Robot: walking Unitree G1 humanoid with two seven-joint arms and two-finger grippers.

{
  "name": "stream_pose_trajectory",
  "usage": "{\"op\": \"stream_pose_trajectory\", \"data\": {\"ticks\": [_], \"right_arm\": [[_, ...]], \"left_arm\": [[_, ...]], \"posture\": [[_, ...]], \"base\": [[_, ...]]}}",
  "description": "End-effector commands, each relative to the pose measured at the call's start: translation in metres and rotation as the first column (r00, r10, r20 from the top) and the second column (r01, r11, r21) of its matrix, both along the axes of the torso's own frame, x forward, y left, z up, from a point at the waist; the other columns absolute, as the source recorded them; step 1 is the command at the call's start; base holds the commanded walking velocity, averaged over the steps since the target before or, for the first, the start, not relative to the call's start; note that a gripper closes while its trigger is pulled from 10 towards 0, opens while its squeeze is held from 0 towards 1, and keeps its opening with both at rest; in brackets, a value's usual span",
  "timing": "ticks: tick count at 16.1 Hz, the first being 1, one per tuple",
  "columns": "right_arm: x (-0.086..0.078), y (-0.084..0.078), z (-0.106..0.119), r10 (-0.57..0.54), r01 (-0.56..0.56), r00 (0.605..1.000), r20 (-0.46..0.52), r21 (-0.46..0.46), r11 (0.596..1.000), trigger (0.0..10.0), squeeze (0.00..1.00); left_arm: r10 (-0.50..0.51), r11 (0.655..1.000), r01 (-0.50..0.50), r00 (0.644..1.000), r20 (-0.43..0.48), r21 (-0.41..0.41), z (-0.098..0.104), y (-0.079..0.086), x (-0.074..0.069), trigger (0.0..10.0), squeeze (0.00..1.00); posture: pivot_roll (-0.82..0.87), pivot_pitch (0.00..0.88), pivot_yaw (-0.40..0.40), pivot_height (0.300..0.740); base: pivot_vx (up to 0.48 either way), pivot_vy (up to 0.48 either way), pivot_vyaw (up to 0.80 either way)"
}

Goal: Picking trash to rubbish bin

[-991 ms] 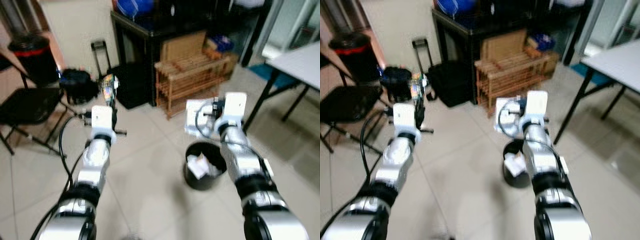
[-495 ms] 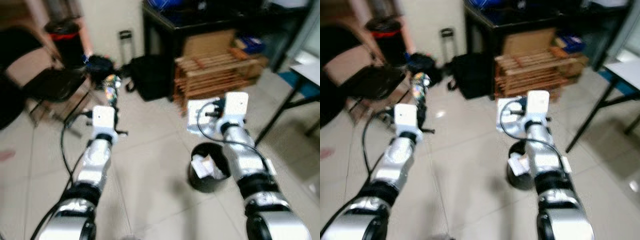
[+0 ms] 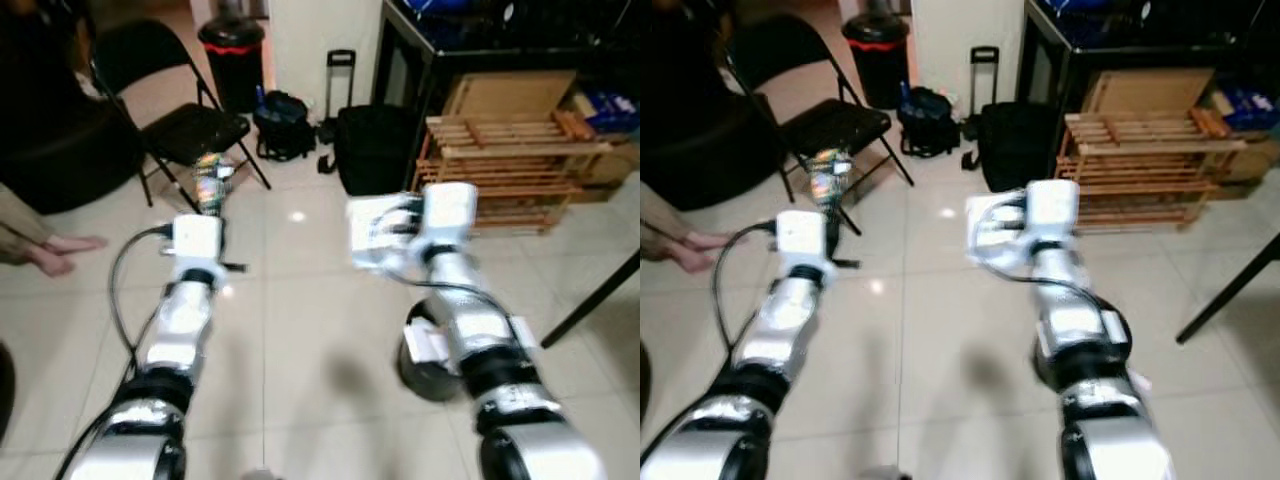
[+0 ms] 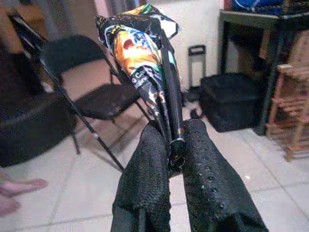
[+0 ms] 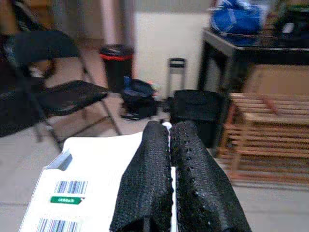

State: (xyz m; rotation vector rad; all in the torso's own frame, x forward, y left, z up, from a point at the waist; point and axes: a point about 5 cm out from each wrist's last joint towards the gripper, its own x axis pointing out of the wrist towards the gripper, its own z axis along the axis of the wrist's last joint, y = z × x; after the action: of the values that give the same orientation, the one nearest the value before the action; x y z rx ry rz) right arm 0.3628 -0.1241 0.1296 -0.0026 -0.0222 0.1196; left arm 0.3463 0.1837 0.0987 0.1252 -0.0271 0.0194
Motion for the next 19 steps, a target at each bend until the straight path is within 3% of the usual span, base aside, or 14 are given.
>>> {"op": "stream_pose_trajectory", "data": {"ticks": [1,19], "right_arm": [[0.0005,-0.0158,0.0035,-0.040,0.040,0.999,0.018,0.013,0.999,10.0,0.00],[0.0002,-0.0182,0.0022,-0.046,0.046,0.999,0.011,0.015,0.999,10.0,0.00]], "left_arm": [[-0.022,1.000,0.022,1.000,0.013,0.002,0.0035,-0.0083,0.0025,10.0,0.00],[-0.036,0.999,0.036,0.999,0.020,0.007,0.0052,-0.0114,0.0034,10.0,0.00]], "posture": [[0.05,0.000,0.035,0.740],[0.05,0.000,0.035,0.740]], "base": [[0.000,-0.296,0.00],[0.000,-0.296,0.00]]}}
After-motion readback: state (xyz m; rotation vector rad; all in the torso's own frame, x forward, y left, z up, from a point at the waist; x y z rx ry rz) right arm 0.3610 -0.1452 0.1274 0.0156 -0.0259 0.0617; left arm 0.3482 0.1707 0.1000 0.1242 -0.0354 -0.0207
